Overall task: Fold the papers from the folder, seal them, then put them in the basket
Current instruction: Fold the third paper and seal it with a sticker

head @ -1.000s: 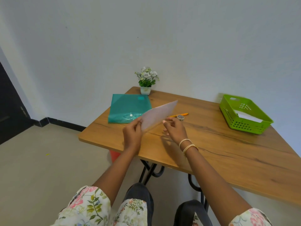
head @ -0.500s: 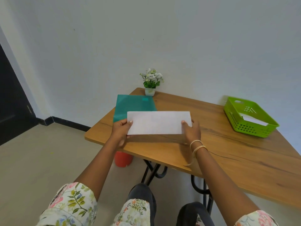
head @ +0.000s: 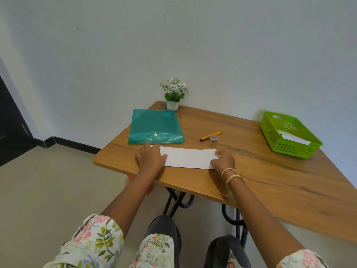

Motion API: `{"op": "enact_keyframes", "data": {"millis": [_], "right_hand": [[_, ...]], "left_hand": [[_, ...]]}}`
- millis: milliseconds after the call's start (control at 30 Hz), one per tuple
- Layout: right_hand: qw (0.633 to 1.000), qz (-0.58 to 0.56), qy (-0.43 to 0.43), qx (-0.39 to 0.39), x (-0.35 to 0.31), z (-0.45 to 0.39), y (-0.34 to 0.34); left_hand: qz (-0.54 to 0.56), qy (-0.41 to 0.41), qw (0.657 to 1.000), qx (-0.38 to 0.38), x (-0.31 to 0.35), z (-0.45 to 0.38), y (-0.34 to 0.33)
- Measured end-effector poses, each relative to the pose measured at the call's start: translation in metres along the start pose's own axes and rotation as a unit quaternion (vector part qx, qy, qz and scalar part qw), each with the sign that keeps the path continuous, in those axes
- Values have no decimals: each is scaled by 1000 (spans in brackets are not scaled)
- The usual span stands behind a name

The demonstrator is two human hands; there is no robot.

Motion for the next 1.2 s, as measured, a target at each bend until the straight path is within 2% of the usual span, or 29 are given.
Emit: {"op": "enact_keyframes", "data": {"millis": [67, 133, 233, 367, 700, 833, 933, 1000, 1100, 1200], "right_hand": [[1000, 16, 7, -1, -1, -1, -2], [999, 35, 9, -9, -1, -4, -5], [998, 51, 18, -13, -3, -8, -9], [996, 72, 48, 3, -8, -13, -9], [963, 106, 233, 83, -47, -34, -3], [962, 153, 215, 65, -54, -60, -11], [967, 167, 190, 23, -52, -75, -18], [976, 133, 171, 5, -47, -81, -21], [983, 22, 181, -7, -48, -77, -20], [973, -82, 202, -70, -58, -55, -23]], "left_hand": [[-120, -13, 993, -20, 10, 7, -9], [-138, -60, 988, -26, 29, 12, -18], [-119, -124, 984, -44, 58, 20, -35], [-77, -160, 983, -38, 83, 29, -43], [-28, -162, 986, -10, 78, 35, -49], [-25, -167, 986, 3, 80, 36, -48], [-18, -166, 986, 2, 80, 35, -48], [-12, -162, 987, -2, 79, 34, -48], [-4, -152, 988, 3, 79, 33, -46], [56, -136, 988, 41, 78, 33, -34]]}}
Point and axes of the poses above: each hand's wrist, its own z-axis away from the middle knuckle, its own y-axis out of the back of the hand, x = y × z, the point moved 9 cm from there along -z, towards the middle knuckle, and after that the axes turned 7 degrees about x, right-handed, at the moved point
